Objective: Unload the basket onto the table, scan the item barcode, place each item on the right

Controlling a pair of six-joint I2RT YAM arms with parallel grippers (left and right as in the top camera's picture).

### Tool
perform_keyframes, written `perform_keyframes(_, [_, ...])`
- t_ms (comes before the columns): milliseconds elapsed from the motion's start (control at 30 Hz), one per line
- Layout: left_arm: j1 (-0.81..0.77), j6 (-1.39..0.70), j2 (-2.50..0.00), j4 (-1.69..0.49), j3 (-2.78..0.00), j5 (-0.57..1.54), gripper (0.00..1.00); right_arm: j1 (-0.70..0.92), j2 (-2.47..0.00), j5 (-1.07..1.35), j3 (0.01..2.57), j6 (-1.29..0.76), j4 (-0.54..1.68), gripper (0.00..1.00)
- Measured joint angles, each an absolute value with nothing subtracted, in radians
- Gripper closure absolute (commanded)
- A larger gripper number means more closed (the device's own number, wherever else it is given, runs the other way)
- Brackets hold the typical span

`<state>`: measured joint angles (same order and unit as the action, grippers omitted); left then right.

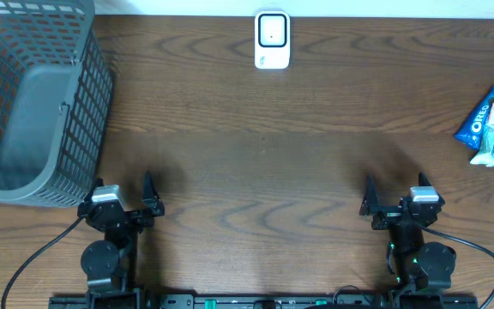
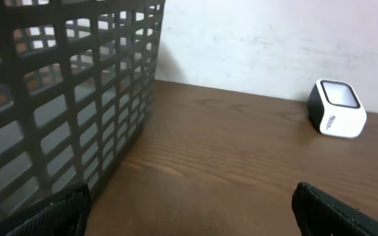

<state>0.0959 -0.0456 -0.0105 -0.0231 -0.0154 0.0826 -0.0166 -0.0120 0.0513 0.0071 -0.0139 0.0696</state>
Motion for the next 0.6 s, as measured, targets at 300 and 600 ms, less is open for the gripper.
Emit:
perform_keyframes(300, [0.096,0.006,-0.01,-0.023,-0.015,0.083,0.02,-0.017,-0.012,0.052,0.007,-0.014,0.07,0.01])
perform_keyframes(600, [0.096,0.027,-0.01,-0.023,-0.015,0.083,0.02,-0.017,-0.012,0.051,0.007,-0.014,0.07,0.01])
